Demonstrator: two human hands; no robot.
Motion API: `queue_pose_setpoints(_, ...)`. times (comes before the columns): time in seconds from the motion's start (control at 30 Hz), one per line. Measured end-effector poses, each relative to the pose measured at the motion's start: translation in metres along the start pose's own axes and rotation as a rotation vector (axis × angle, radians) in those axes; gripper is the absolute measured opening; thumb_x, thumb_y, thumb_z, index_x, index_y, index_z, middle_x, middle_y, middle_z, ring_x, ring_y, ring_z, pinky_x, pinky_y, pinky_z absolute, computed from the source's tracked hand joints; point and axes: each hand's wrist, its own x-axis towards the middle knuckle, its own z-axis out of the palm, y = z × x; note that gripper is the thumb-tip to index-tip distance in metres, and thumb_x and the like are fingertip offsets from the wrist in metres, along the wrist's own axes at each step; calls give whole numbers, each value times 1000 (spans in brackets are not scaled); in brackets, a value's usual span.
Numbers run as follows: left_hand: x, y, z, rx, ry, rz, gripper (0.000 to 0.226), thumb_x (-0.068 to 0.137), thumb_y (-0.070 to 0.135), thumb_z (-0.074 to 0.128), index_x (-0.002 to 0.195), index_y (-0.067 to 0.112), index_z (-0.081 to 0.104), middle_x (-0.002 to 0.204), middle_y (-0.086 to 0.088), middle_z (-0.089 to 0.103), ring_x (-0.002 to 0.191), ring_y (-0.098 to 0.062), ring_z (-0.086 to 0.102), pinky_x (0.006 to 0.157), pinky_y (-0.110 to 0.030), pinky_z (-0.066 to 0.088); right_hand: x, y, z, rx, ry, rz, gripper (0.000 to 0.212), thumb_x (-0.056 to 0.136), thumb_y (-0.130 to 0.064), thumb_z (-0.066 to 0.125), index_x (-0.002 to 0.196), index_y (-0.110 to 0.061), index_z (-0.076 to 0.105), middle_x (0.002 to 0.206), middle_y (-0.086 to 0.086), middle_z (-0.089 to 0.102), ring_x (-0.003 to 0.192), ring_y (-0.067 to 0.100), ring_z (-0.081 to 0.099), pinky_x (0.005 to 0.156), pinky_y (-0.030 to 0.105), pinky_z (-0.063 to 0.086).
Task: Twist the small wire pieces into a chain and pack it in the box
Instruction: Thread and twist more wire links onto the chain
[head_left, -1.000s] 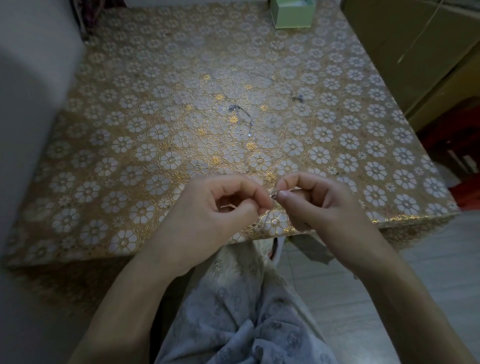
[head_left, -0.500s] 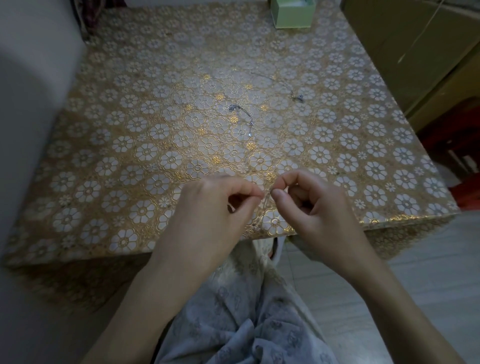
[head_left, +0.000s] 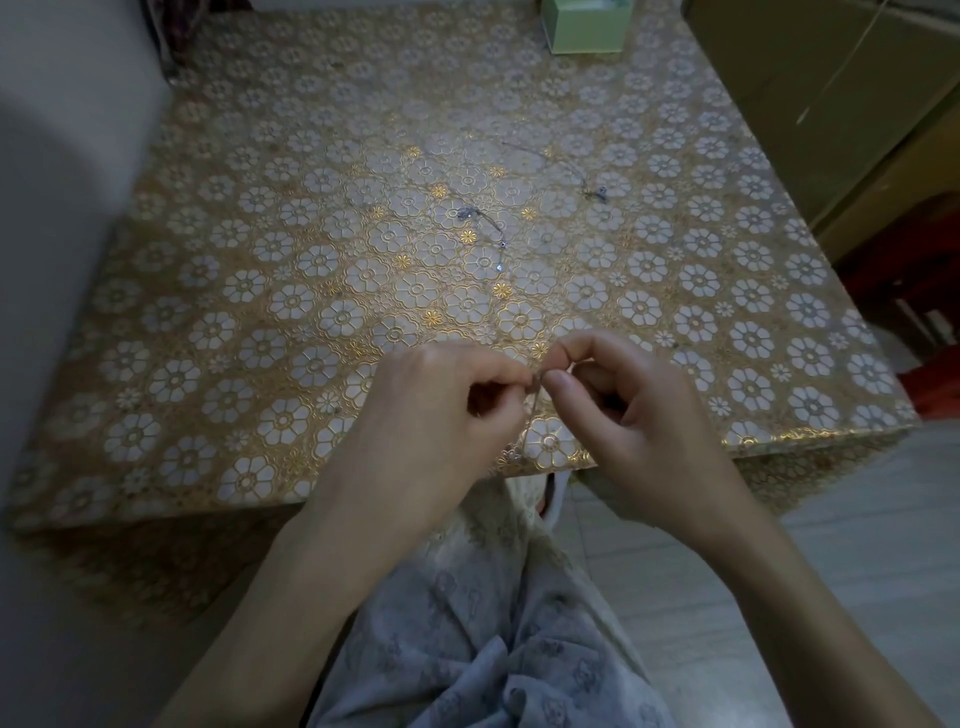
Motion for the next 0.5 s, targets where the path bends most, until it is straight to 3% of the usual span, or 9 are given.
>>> queue_pose_setpoints(0.13,-1,-2,0,-52,-14,24,10,78,24,66,80,24,76,67,10,69,64,-4,62,62,-21,48,1,0,-2,5,-8,-19,10,87,-19,53,79,-24,54,46,-10,35,42,5,29,46,11,22)
queue_pose_setpoints(0.5,0,1,-6,-333,-116,-132,17,74,16,73,73,33,72,67,12,70,58,-5,62,64,-28,54,1,-1,-3,18,-8,-40,8,87,-20,55,80,-23,55,49,-6,35,44,6,29,47,14,23)
